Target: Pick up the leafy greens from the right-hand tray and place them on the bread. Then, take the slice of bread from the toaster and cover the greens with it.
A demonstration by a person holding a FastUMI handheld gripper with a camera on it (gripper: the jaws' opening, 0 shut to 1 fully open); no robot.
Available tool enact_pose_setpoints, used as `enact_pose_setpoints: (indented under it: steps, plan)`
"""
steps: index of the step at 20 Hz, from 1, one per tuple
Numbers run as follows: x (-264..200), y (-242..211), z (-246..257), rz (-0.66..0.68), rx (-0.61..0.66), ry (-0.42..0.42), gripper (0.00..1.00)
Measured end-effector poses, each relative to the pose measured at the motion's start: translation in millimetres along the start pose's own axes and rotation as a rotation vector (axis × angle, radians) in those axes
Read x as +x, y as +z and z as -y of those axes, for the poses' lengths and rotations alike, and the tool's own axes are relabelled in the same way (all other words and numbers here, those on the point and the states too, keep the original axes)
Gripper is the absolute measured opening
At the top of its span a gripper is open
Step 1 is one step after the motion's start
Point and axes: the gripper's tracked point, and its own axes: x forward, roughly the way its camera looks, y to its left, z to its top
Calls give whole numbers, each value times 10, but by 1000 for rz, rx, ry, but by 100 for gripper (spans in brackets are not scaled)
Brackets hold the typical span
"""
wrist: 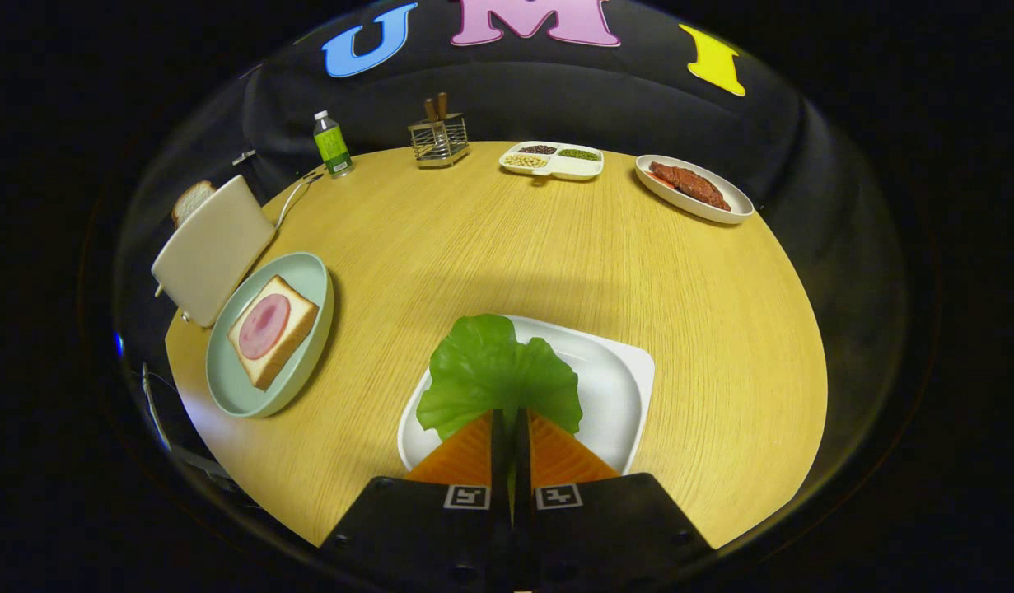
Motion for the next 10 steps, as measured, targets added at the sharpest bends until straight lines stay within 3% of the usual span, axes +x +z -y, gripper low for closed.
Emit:
enact_pose_setpoints:
  steps: [10]
  plan:
    - [-506, 511, -219, 110, 0, 25, 6]
